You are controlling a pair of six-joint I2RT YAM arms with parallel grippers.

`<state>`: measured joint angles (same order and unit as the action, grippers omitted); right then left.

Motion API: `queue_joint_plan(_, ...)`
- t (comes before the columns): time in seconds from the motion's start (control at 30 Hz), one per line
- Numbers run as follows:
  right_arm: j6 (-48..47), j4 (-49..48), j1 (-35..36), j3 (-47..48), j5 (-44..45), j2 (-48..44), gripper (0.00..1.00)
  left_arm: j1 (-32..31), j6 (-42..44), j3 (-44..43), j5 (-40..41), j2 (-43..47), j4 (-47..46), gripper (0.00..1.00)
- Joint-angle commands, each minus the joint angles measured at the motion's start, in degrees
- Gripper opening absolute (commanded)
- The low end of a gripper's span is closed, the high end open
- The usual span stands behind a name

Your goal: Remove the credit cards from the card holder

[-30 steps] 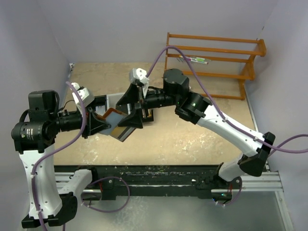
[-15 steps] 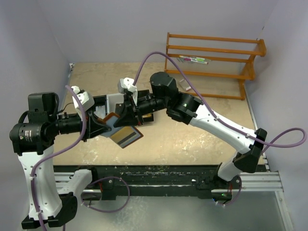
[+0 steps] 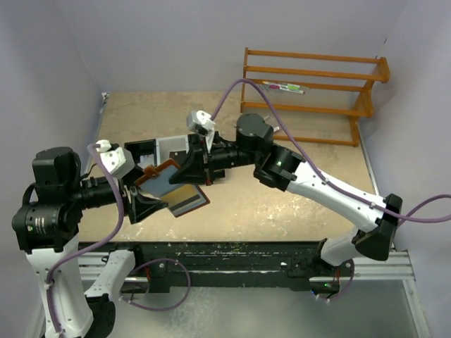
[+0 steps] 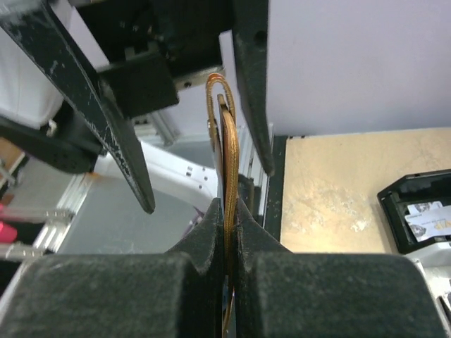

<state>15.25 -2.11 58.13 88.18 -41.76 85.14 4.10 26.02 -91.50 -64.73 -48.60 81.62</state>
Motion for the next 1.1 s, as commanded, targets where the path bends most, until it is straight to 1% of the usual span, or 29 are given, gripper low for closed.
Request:
queue_joint_plan(0.0,12.2,-20.6,-0.7,-5.6,7.0,-8.2,0.00,0.1,-13.8,5.3,-6.0,3.9,-14.3,0.81)
queue_joint_plan(0.07,17.3,-30.5,-0.7,-10.4,9.1,-10.7,0.00,0.1,-21.8,8.0,-8.5,5.8,-21.0,0.79)
queue_joint_plan(0.1,20.0,-34.6,-0.7,-12.4,10.6,-11.4,0.00,0.1,-25.2,8.9,-9.5,6.4,-23.9,0.77)
queue_joint_plan(0.17,24.5,-40.4,-0.7,-15.7,12.1,-12.0,0.00,0.1,-31.0,10.1,-11.5,6.8,-28.5,0.71)
queue_joint_plan(0.27,30.4,-48.4,-0.5,-20.3,16.3,-13.1,0.00,0.2,-39.0,12.2,-12.9,6.9,-33.8,0.69)
queue_joint_plan(0.33,31.5,-51.4,-0.5,-22.3,18.8,-14.0,0.00,0.2,-43.1,13.8,-12.9,7.6,-37.6,0.68)
queue_joint_plan(0.4,32.2,-52.5,-0.4,-23.1,21.1,-14.1,0.00,0.2,-49.9,16.4,-13.1,8.6,-42.5,0.68)
queue_joint_plan(0.47,33.1,-53.7,0.0,-23.5,22.8,-13.8,0.00,0.2,-54.8,17.9,-13.4,9.4,-47.5,0.67)
queue_joint_plan(0.53,33.4,-54.7,0.7,-24.1,25.1,-13.3,0.00,0.2,-56.1,18.0,-14.4,9.2,-48.1,0.65)
queue_joint_plan(0.63,33.2,-55.3,1.9,-24.4,28.2,-12.5,0.00,0.2,-56.3,18.2,-16.2,8.8,-47.6,0.55)
queue_joint_plan(0.8,33.2,-56.1,4.2,-24.3,31.1,-10.6,0.00,0.2,-56.3,19.1,-16.4,9.2,-47.9,0.36)
queue_joint_plan(0.87,33.8,-56.1,4.5,-24.6,31.6,-9.9,0.00,0.2,-56.8,19.3,-16.2,8.9,-48.4,0.26)
queue_joint_plan(0.93,34.8,-56.4,4.6,-25.4,31.9,-9.3,0.00,0.2,-57.4,19.8,-17.1,8.7,-49.0,0.20)
queue_joint_plan(1.0,35.4,-56.2,4.6,-26.6,32.3,-9.0,0.00,0.2,-57.8,20.4,-17.2,8.2,-49.3,0.10)
queue_joint_plan(1.03,35.9,-54.3,4.6,-26.9,31.0,-8.8,0.02,0.2,-57.3,20.5,-17.0,7.8,-48.8,0.05)
queue_joint_plan(1.07,37.0,-54.1,4.4,-27.2,30.1,-8.9,0.14,0.2,-55.7,20.3,-16.5,7.4,-47.1,0.02)
